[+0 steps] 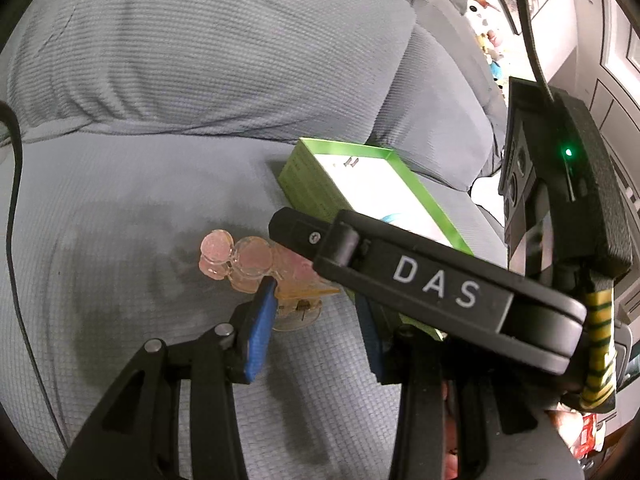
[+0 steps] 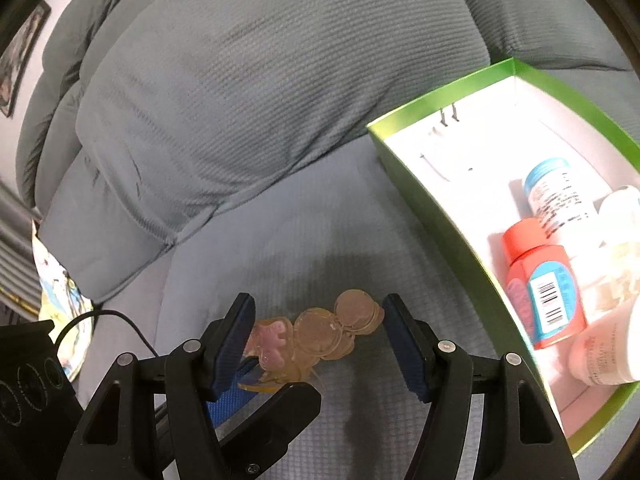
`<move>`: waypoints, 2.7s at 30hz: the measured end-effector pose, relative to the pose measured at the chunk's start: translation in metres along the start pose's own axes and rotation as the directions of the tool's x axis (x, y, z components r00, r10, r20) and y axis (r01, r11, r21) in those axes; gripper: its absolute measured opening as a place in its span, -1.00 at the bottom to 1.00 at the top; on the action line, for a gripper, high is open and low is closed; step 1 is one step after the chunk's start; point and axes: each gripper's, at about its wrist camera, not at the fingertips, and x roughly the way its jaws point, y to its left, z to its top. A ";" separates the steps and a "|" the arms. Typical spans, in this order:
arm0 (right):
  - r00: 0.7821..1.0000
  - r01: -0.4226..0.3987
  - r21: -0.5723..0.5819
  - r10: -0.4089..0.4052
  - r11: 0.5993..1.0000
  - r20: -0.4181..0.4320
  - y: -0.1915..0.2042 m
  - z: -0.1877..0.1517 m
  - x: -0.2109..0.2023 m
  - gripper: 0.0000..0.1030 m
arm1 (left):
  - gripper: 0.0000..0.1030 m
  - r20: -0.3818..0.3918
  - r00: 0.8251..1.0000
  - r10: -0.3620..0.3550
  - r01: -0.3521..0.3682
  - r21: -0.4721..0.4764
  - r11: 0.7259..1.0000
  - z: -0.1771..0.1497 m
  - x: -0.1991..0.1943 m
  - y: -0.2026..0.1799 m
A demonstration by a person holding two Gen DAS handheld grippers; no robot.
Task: Organize rigid objects
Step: 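Carry the pink hair clip over the green box with the right gripper, then lower the pink hair clip into the box and open the right gripper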
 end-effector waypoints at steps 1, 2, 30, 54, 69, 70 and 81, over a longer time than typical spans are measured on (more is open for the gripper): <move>1.000 0.000 -0.001 0.000 1.000 0.007 -0.001 0.000 -0.003 0.34 | -0.28 0.003 1.000 -0.003 0.003 0.006 1.000 -0.001 0.000 -0.003; 1.000 0.001 0.000 -0.001 1.000 0.013 -0.002 0.001 -0.005 0.33 | -0.28 0.005 1.000 -0.007 0.007 0.010 1.000 -0.002 0.000 -0.005; 0.983 0.045 0.096 -0.062 0.994 0.175 -0.061 0.000 -0.075 0.34 | -0.28 0.017 0.993 -0.114 0.110 0.154 0.982 -0.002 0.029 -0.080; 0.969 0.117 0.172 -0.150 0.978 0.196 -0.104 0.000 -0.098 0.34 | -0.28 -0.039 0.977 -0.208 0.211 0.177 0.961 -0.009 0.056 -0.105; 0.960 0.158 0.206 -0.199 0.966 0.197 -0.122 0.000 -0.100 0.34 | -0.27 -0.069 0.965 -0.253 0.262 0.182 0.948 -0.012 0.069 -0.115; 0.959 0.160 0.207 -0.202 0.965 0.198 -0.122 0.000 -0.100 0.34 | -0.27 -0.069 0.964 -0.256 0.264 0.181 0.947 -0.012 0.069 -0.115; 0.954 0.171 0.214 -0.216 0.962 0.206 -0.129 0.002 -0.105 0.34 | -0.27 -0.075 0.959 -0.274 0.283 0.189 0.940 -0.014 0.068 -0.121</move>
